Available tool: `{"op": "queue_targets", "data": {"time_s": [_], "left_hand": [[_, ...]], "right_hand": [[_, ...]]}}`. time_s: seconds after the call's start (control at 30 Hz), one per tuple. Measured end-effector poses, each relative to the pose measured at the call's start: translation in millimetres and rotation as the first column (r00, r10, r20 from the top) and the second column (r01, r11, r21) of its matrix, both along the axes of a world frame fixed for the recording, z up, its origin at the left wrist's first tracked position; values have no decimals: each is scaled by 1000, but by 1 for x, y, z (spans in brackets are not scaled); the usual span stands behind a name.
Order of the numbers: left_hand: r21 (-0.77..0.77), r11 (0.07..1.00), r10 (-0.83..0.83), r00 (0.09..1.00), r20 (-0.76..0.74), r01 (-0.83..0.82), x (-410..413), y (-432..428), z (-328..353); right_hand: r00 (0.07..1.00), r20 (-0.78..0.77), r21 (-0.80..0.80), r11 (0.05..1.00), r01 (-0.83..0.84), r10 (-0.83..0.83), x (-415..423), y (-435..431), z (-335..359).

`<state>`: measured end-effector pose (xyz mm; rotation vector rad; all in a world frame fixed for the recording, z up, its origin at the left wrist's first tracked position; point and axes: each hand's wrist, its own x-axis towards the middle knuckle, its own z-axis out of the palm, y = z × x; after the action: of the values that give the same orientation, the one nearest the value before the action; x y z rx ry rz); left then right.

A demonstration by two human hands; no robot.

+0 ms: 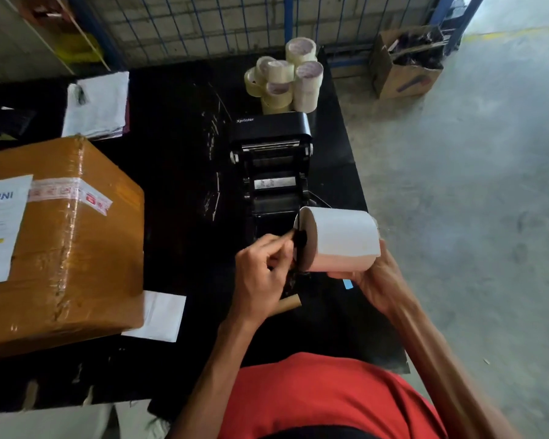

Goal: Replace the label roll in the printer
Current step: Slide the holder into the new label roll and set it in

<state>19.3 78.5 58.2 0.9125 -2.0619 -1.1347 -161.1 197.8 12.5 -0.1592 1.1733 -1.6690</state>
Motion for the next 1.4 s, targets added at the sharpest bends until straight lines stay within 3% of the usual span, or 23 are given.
{"op": "queue_targets", "data": {"time_s": [0.17,0.4,0.57,0.67,0.77,0.93,1.1,1.4], "left_hand": [[441,897,131,974,-187,-35,1,-10,-11],[762,646,333,914,-233,-41,1,-19,-17],[722,683,373,902,-217,-109,5,-35,-21],[705,699,382,897,-221,-124,8,-44,-29],[646,751,355,909,-220,-137,9,-60,-38],[475,865,233,967,-100,-160,6,-101,-61],[272,948,168,986,9,-164,-2,-130,-91],[91,974,194,968,158,-209,-14,-150,-134]], "right_hand": [[998,-38,-24,998,-50,49,-3,0,3],[980,-179,19,996,-85,87,-5,-19,19],[894,-383,46,972,-232,232,-19,-36,33],[774,-553,100,947,-305,308,-28,-46,35],[592,-718,198,923,-330,366,-39,-58,26],[429,-790,306,887,-345,439,-53,-88,7],[205,-890,356,901,-246,408,-58,-121,-19],[178,-906,373,924,-89,383,-54,-146,-65]]}}
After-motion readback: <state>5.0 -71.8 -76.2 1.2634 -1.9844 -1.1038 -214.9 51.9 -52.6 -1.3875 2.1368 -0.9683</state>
